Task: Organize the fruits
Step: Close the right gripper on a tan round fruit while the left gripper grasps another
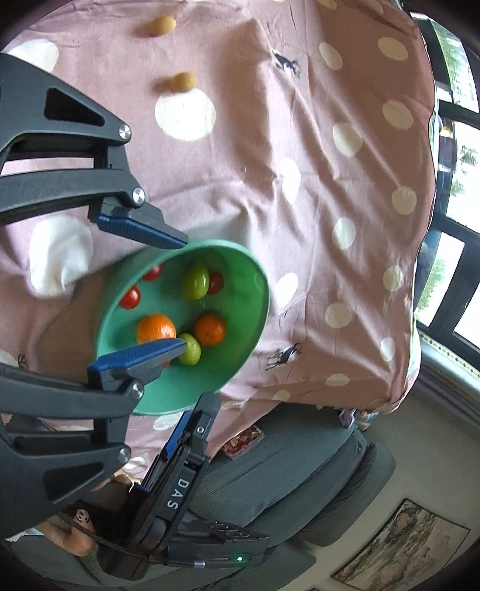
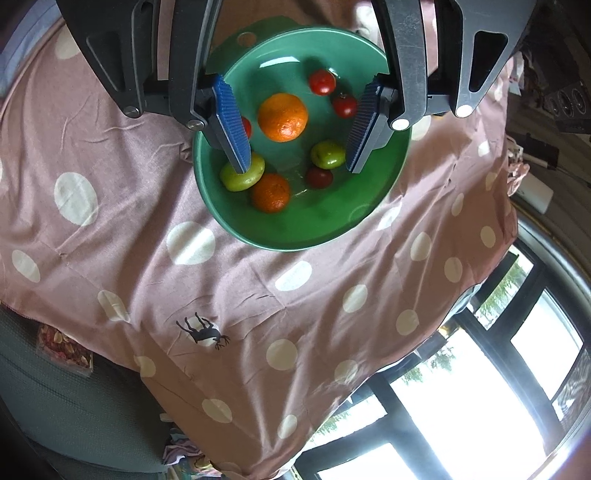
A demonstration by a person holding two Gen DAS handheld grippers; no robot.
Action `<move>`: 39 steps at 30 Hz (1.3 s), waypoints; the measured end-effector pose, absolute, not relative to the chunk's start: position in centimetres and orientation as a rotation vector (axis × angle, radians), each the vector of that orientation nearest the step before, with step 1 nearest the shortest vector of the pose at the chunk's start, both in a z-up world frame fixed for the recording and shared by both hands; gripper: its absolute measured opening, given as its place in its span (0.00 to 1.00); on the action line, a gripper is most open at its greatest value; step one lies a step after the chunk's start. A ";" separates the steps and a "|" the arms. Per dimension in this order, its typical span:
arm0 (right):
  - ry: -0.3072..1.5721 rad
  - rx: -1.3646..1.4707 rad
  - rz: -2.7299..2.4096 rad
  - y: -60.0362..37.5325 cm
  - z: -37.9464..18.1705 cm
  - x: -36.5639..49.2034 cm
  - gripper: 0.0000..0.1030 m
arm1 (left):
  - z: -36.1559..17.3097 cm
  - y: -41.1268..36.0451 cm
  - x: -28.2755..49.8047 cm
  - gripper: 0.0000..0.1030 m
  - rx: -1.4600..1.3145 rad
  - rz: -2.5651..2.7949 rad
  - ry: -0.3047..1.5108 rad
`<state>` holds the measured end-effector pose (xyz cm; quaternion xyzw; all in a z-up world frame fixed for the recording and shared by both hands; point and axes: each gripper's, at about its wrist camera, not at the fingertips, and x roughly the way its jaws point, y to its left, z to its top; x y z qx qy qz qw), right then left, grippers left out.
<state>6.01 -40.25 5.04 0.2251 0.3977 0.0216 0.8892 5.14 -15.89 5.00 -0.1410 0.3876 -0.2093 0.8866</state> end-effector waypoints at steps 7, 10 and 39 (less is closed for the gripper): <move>0.831 0.391 0.105 -36.3 5.6 6.1 0.55 | 4.3 -6.1 4.1 0.57 -0.273 -0.151 0.804; 0.839 0.359 0.179 -33.7 5.8 6.2 0.55 | 3.1 -1.3 3.8 0.58 -0.314 -0.041 0.797; 1.152 0.185 0.484 -13.9 -4.1 15.3 0.28 | -2.3 4.3 8.1 0.47 -0.421 0.009 0.954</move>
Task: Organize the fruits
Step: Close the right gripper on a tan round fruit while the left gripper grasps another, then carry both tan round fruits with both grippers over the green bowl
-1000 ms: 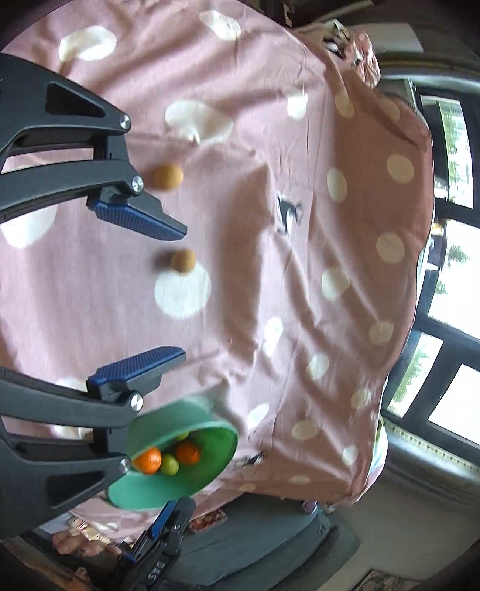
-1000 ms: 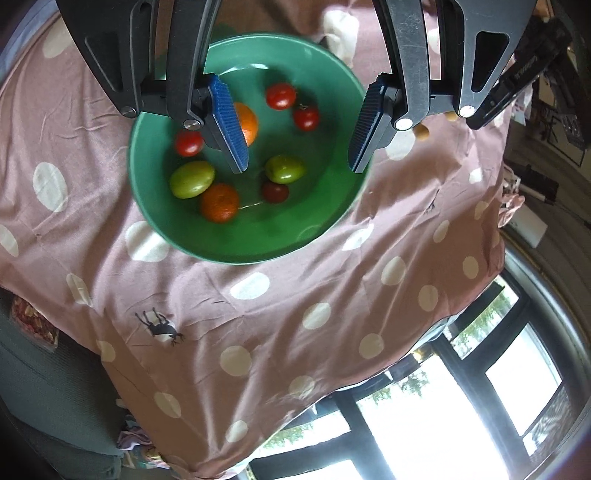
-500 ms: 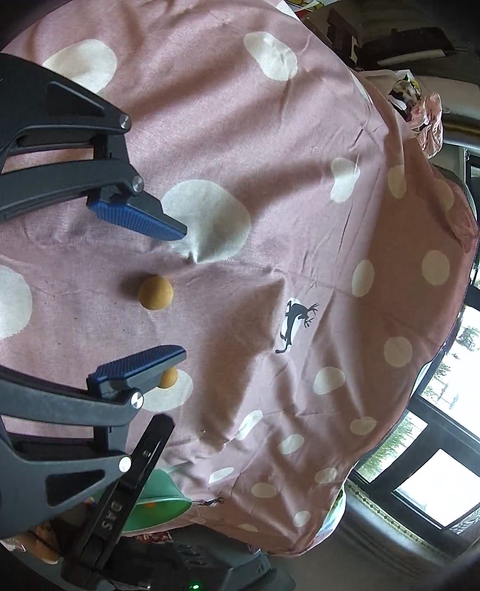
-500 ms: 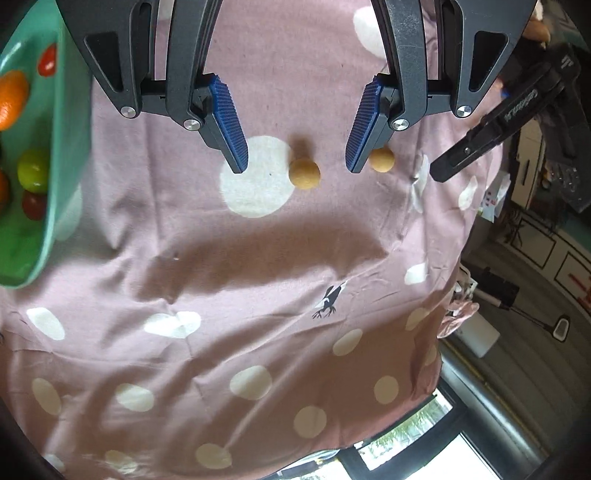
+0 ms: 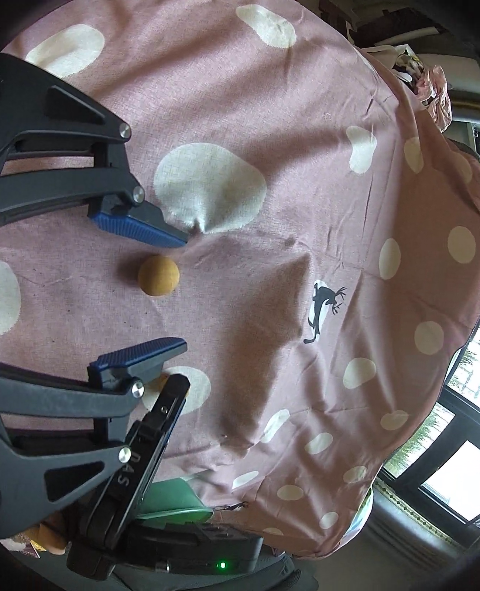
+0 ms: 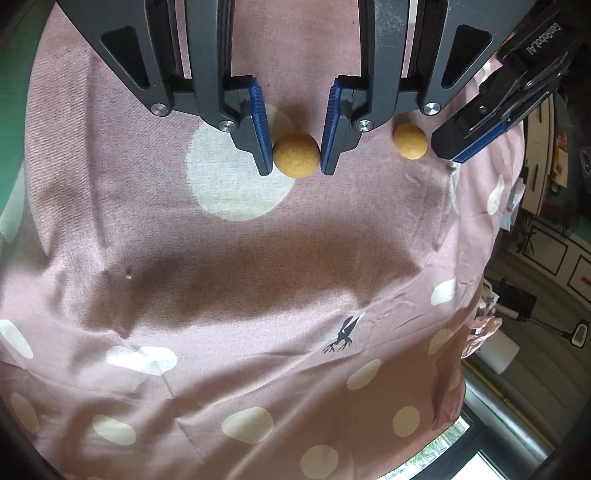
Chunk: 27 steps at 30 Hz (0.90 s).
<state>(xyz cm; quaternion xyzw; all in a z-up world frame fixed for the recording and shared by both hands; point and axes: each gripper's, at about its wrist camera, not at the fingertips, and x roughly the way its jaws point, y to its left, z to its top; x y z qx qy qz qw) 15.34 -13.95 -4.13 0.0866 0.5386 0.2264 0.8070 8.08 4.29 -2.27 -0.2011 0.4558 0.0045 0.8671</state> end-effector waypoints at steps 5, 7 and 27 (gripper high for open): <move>1.142 0.221 0.499 -16.0 -3.0 14.7 0.28 | -3.5 3.9 8.9 0.40 -0.415 0.021 0.990; 1.131 0.226 0.499 -16.4 -2.3 14.5 0.27 | -3.9 3.9 9.2 0.34 -0.409 0.036 0.996; 1.017 0.281 0.484 -19.6 2.0 11.5 0.27 | -2.0 0.8 7.9 0.25 -0.311 0.020 0.931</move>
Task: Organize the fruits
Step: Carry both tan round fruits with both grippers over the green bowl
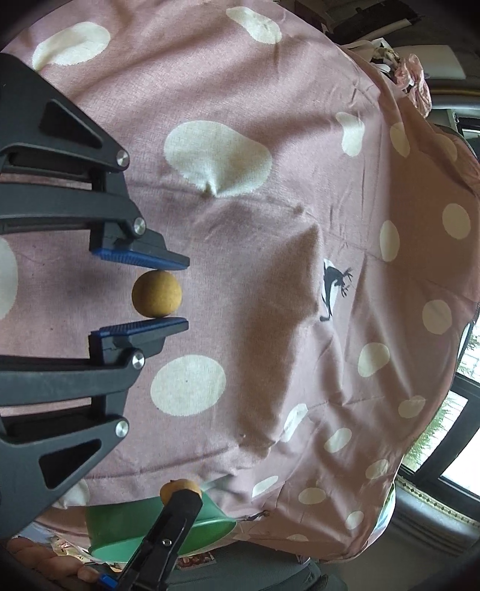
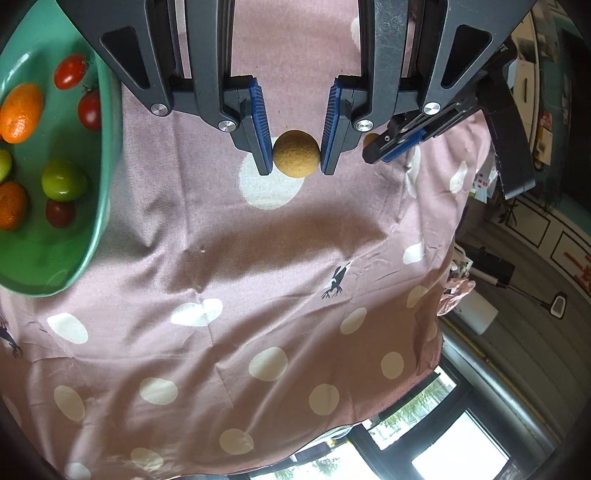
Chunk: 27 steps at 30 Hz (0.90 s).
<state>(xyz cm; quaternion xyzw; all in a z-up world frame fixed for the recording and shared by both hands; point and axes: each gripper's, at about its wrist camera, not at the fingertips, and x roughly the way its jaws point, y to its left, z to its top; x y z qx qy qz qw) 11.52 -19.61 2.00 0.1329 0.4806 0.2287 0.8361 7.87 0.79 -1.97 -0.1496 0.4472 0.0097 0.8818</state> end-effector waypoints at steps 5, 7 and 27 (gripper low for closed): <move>0.974 0.304 0.440 -22.1 3.1 9.9 0.27 | 0.6 -1.7 6.3 0.25 -0.277 -0.041 0.865; 0.957 0.320 0.417 -23.5 3.6 9.2 0.27 | 1.6 -3.0 5.5 0.25 -0.251 -0.066 0.836; 0.783 0.489 0.207 -36.1 6.5 5.9 0.28 | 7.5 -16.4 3.4 0.25 -0.115 -0.297 0.705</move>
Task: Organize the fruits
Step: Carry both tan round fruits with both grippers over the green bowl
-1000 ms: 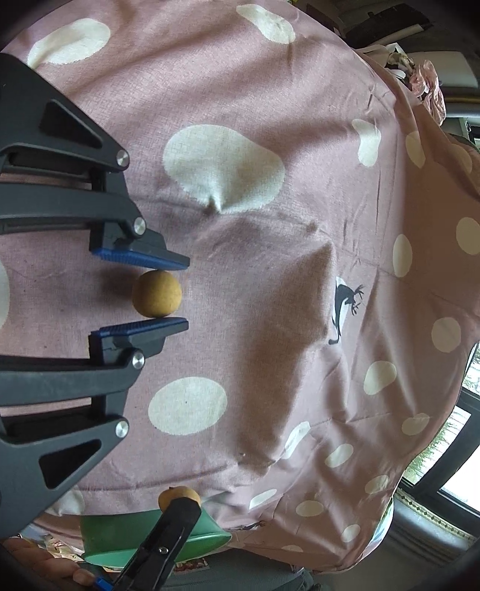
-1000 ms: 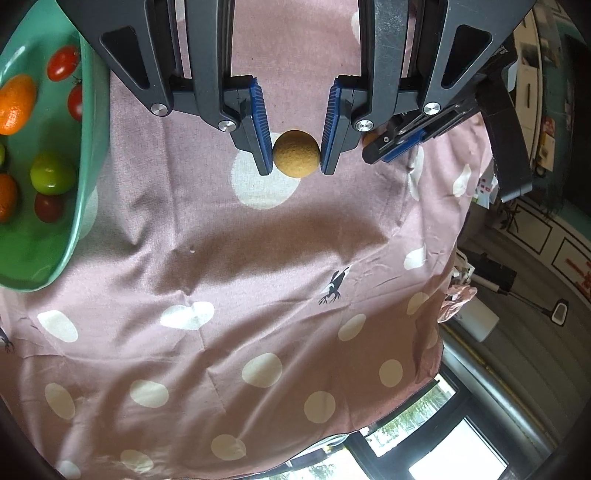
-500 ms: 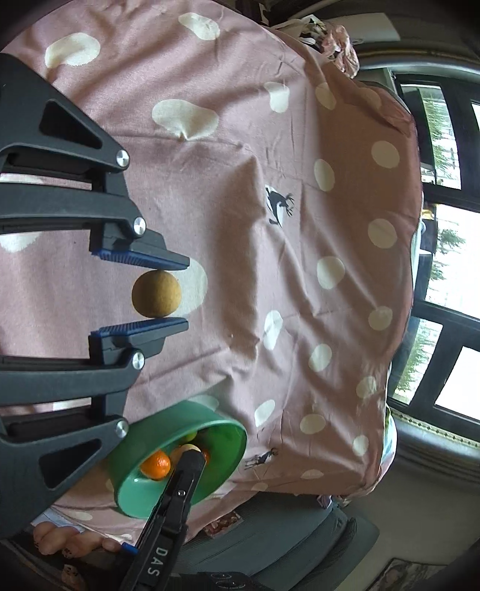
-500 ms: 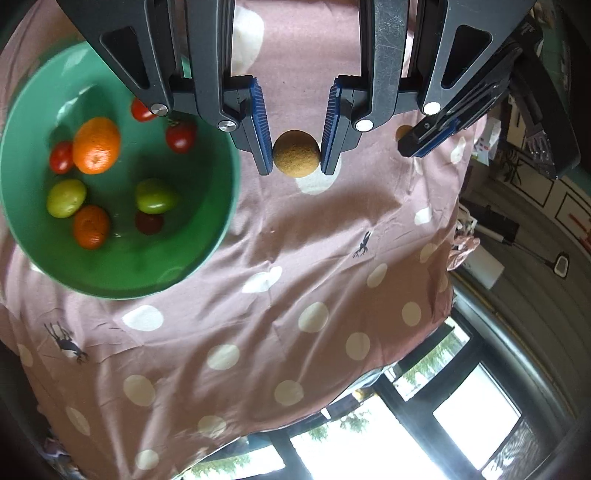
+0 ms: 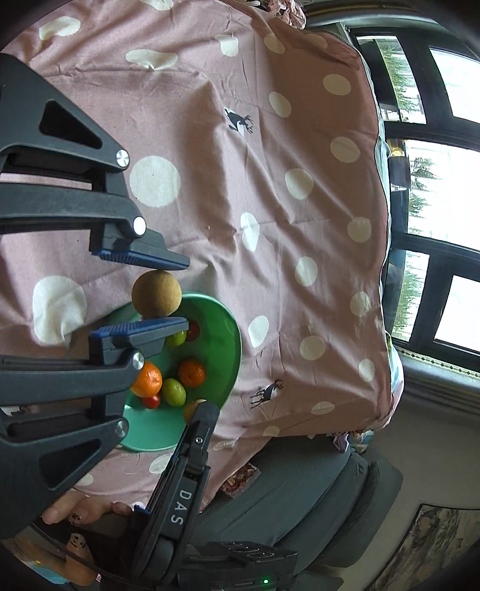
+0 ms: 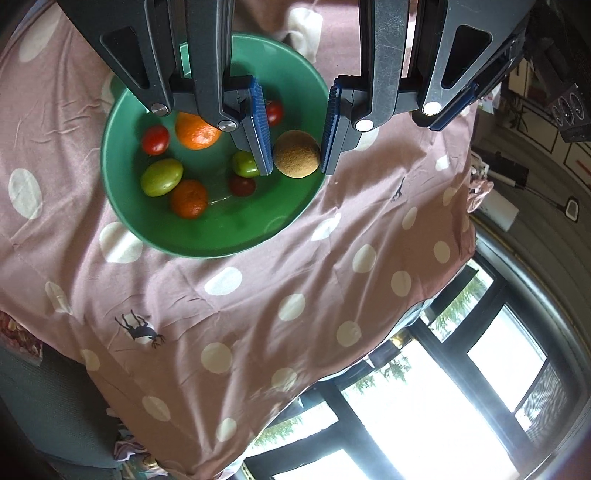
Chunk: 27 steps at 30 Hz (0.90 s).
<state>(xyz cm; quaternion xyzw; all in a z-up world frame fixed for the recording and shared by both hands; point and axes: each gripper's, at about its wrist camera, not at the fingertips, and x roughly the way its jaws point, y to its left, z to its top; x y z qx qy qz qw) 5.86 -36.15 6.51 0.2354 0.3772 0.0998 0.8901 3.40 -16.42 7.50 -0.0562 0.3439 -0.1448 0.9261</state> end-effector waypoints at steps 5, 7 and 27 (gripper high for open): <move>0.745 0.497 0.132 -38.7 6.8 5.3 0.28 | 7.4 -18.8 4.3 0.25 -0.111 -0.338 0.721; 0.753 0.521 0.123 -39.6 6.5 5.5 0.28 | 7.1 -19.6 4.7 0.25 -0.116 -0.349 0.736; 0.864 0.561 0.073 -42.1 3.5 6.9 0.28 | 2.2 -23.7 8.0 0.25 -0.170 -0.435 0.946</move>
